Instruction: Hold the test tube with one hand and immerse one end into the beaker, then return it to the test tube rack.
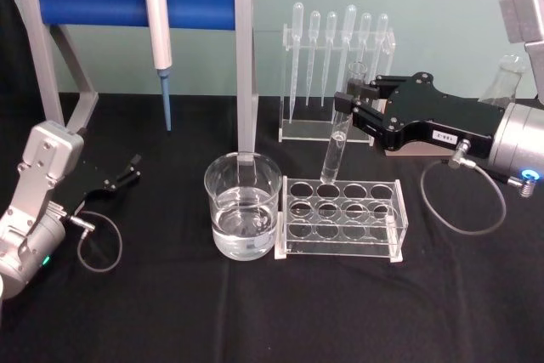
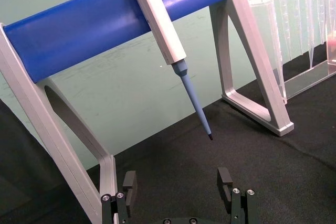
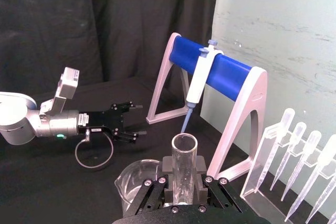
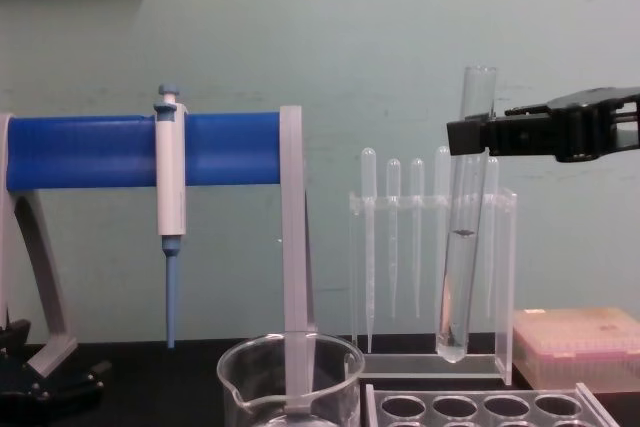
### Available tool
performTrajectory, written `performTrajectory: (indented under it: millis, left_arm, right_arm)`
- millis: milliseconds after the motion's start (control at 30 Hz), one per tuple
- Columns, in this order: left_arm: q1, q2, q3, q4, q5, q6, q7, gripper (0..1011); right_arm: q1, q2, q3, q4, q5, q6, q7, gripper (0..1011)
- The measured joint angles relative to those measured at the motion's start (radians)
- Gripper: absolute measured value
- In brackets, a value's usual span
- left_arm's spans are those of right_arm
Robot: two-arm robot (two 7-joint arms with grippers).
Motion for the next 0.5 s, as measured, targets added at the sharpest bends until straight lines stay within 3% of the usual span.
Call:
performTrajectory:
  millis: [500]
  left_arm:
    - [0.000, 0.000, 0.000, 0.000, 0.000, 0.000, 0.000, 1000]
  right_arm:
    - [0.000, 0.000, 0.000, 0.000, 0.000, 0.000, 0.000, 241]
